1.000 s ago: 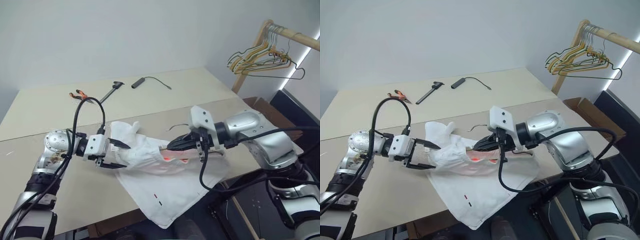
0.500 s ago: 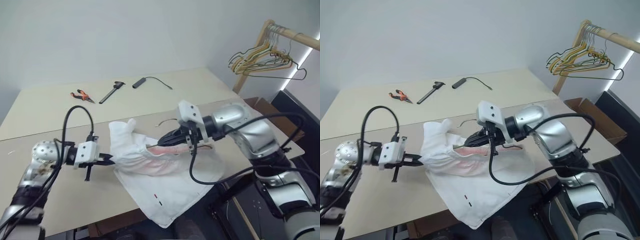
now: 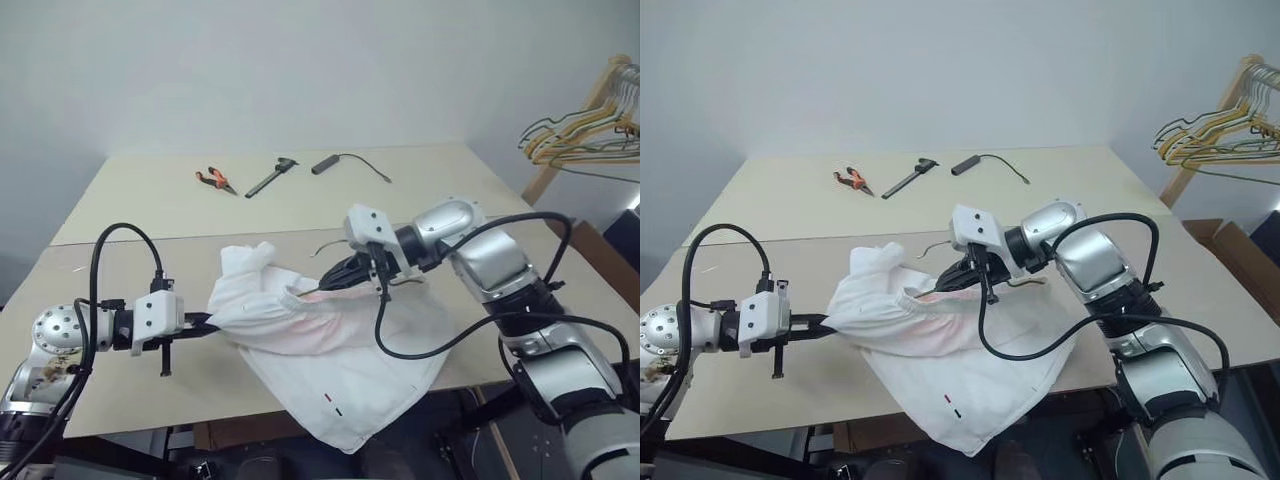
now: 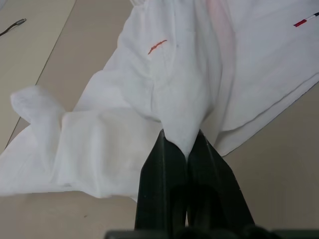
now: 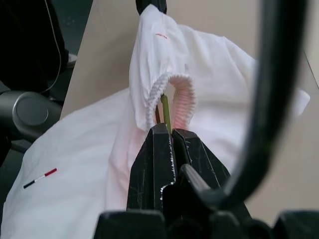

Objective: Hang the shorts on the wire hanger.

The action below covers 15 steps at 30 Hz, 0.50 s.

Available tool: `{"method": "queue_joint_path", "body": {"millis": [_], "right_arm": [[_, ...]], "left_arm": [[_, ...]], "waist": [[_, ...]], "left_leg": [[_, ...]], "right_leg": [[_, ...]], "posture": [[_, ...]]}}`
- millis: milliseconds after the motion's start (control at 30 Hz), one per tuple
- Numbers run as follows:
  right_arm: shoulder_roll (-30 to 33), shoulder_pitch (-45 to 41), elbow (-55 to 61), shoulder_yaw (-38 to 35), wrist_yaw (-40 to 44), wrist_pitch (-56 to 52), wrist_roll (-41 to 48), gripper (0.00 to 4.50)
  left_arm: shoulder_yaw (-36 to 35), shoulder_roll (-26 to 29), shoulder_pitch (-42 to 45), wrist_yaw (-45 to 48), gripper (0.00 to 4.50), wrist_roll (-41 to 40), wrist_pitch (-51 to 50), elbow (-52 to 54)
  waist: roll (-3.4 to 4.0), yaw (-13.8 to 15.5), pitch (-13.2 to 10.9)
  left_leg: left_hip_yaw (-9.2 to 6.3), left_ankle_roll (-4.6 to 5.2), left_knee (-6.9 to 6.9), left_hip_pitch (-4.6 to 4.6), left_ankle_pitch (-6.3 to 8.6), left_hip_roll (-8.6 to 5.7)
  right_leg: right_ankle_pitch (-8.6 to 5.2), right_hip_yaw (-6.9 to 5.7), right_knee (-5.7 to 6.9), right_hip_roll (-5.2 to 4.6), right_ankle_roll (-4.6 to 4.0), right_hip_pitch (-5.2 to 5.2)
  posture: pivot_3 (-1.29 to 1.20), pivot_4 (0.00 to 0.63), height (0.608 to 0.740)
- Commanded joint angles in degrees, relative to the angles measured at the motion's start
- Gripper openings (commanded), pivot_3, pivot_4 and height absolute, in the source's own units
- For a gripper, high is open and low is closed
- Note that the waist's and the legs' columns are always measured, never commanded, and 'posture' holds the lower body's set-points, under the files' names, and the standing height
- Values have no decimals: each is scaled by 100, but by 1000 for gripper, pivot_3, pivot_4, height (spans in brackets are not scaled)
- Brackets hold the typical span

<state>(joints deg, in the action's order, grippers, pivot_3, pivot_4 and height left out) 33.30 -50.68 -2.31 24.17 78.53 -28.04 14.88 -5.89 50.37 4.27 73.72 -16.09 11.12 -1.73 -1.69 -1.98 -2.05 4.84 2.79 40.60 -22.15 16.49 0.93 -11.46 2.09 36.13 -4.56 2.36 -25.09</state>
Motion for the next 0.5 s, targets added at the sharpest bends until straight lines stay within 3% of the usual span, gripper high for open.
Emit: {"method": "queue_joint_path", "body": {"millis": [33,367,500], "right_arm": [[194,23,164,-148,61,50,-67,0],[246,6,173,-183,-140,-194,-150,0],[108,128,182,-548,-454,-509,135,0]], "left_arm": [[-106,74,185,-83,10,-33,49,57],[49,-44,351,-67,10,-61,87,66],[-38,-151,467,-308,10,1,174,-73]], "waist": [[0,-4,0],[0,-70,0],[0,-62,0]], "left_leg": [[1,0,0,0,0,0],[8,-1,0,4,-1,2],[8,-1,0,4,-1,1]], "right_leg": [[0,0,0,1,0,0],[2,2,0,11,-4,3],[2,2,0,11,-4,4]], "posture": [[-2,0,740],[-28,0,740],[-32,0,740]]}}
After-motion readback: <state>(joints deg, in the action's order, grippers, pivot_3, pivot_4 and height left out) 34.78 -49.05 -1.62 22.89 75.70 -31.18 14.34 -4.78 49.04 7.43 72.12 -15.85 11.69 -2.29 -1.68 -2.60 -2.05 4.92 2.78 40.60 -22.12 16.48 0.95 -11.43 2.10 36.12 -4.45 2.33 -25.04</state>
